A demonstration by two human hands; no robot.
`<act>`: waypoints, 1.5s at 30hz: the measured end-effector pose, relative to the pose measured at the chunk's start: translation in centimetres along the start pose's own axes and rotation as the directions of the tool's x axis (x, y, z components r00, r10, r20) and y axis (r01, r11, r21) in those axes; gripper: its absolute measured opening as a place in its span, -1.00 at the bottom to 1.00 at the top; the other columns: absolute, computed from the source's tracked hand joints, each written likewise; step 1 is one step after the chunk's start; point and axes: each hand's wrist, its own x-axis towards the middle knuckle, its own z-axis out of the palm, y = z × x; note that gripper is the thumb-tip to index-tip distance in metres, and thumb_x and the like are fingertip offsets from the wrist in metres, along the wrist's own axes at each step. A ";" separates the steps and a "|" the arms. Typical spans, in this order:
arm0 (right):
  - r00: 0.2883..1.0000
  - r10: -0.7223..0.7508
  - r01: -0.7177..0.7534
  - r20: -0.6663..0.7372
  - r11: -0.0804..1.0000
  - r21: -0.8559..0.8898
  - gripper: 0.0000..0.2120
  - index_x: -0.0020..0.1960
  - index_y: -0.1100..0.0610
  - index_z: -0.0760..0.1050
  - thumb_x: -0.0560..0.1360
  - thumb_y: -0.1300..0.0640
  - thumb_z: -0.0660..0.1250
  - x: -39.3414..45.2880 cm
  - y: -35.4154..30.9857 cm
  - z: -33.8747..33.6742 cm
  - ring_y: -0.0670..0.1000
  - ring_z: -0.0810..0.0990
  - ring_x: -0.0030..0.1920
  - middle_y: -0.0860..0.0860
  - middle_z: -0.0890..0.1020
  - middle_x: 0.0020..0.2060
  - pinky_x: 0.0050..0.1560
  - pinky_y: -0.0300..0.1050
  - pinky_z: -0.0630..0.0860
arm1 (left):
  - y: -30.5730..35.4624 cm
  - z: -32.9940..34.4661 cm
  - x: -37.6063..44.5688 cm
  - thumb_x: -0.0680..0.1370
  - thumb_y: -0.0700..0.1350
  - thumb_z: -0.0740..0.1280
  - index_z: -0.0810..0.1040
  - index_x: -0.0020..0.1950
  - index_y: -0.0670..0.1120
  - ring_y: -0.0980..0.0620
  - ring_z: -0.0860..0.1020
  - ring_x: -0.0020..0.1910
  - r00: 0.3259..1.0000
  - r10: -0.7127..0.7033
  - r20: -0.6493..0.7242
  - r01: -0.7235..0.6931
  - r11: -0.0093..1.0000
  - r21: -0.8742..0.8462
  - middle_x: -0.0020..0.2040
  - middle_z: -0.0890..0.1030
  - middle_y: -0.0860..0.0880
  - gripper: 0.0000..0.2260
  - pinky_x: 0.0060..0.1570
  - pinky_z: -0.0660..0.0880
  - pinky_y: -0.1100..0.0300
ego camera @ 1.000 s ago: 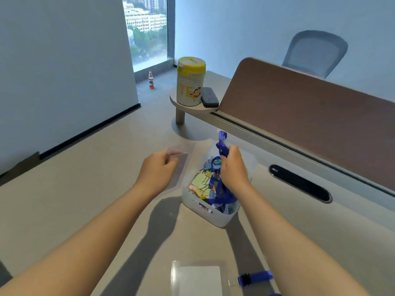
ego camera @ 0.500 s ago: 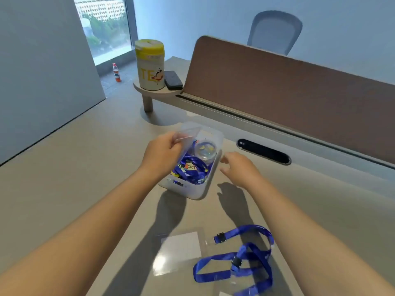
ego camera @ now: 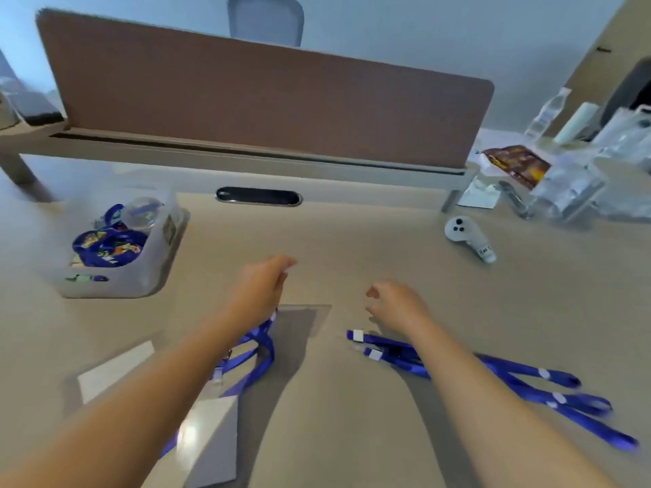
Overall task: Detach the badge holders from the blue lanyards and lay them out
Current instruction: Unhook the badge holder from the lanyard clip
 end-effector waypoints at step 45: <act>0.790 -0.159 0.493 -0.592 0.739 0.459 -0.69 -0.16 0.28 0.56 0.58 0.16 0.12 -6.0 -12.2 4.3 0.01 0.46 -0.39 0.08 0.54 -0.38 -0.32 -0.10 0.51 | -4.7 -1.8 -6.8 0.59 -0.24 0.08 0.45 0.26 -0.15 -0.03 0.43 0.17 0.954 0.011 -0.299 -0.188 0.799 -0.571 0.21 0.50 -0.11 -0.72 0.19 0.41 0.01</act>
